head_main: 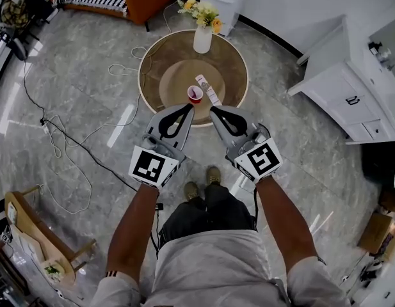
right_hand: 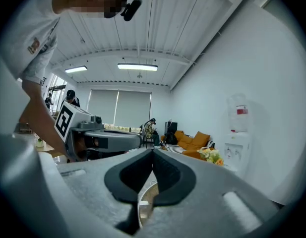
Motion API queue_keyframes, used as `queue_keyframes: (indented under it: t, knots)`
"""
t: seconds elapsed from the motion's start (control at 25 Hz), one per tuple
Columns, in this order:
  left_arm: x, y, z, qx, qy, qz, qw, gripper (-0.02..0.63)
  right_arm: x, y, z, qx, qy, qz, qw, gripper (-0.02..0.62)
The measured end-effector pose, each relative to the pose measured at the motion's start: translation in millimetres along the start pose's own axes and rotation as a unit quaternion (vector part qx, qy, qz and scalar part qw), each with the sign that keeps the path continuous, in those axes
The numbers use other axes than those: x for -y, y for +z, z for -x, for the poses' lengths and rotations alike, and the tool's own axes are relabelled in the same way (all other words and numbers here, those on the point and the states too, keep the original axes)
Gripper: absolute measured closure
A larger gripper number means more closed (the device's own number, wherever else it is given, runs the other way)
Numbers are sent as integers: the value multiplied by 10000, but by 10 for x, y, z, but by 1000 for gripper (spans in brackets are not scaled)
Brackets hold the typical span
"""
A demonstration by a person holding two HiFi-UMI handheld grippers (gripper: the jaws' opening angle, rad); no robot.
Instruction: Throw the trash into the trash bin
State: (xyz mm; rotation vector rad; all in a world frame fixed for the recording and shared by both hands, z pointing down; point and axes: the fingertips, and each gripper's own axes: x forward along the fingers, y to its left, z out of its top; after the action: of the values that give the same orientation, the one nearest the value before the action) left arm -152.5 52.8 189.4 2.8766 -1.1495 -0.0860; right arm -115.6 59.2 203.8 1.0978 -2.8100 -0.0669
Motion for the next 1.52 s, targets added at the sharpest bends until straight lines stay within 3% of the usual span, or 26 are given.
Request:
queue_keyframes:
  t: [0.2,0.8,1.08,1.52]
  knots:
    - [-226,-389,-156,-164,26,9,9999,606,145,-379,-261,-286,57,31,9996,594]
    - [-755,-1395,-796,-945,238,113,9952,606,647,-1444,-896,-996,775,368,9913,594]
    - [-1010,-1869,-878,-1296,369,255,9905,606,738,-2068,-1128,-1617,1047,608,9794,594]
    - [-1208,-2530,-837,-1601,-8,292,9867,606,675,-2931,-1459,-2402,1270,1064,9565,572]
